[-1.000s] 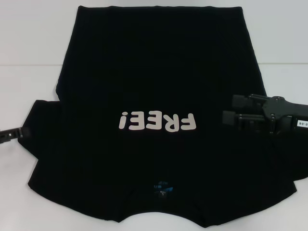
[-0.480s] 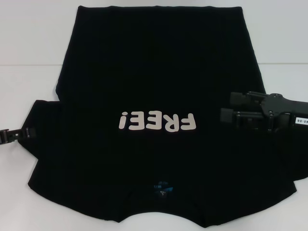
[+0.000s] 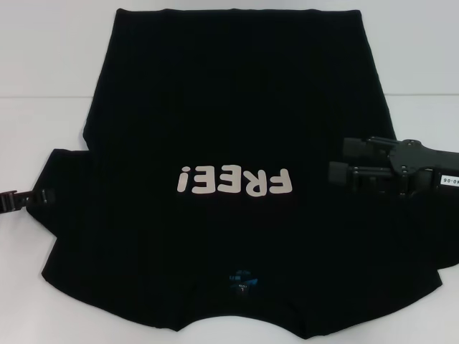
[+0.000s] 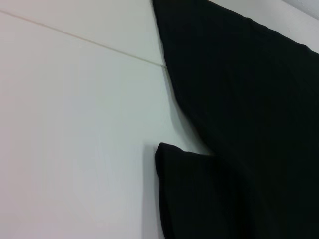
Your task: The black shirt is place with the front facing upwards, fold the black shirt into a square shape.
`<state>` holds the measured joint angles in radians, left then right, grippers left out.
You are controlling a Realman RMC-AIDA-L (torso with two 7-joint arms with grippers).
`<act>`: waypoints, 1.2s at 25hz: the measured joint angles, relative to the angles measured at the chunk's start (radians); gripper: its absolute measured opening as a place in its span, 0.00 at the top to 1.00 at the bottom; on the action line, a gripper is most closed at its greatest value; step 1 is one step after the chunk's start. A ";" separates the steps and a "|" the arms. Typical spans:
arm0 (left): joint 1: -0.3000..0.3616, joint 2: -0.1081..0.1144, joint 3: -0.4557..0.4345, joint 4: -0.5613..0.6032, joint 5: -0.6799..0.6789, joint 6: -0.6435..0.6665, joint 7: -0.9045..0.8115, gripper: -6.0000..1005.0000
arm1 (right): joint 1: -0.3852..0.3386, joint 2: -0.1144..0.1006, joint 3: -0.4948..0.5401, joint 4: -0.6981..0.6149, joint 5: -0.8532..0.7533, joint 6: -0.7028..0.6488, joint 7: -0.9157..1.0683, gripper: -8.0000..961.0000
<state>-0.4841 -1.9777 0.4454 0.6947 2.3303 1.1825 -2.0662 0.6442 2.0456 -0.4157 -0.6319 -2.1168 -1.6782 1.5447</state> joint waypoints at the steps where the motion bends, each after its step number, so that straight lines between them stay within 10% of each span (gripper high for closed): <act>1: 0.000 0.000 0.001 0.000 0.000 -0.004 0.000 0.13 | 0.000 0.000 0.000 0.000 0.000 0.000 0.000 0.05; 30: -0.003 -0.001 0.042 -0.017 0.003 -0.023 0.008 0.13 | -0.005 -0.001 0.000 0.000 0.009 0.003 0.000 0.05</act>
<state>-0.4873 -1.9787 0.4870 0.6774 2.3332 1.1598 -2.0583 0.6396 2.0445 -0.4157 -0.6319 -2.1075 -1.6757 1.5447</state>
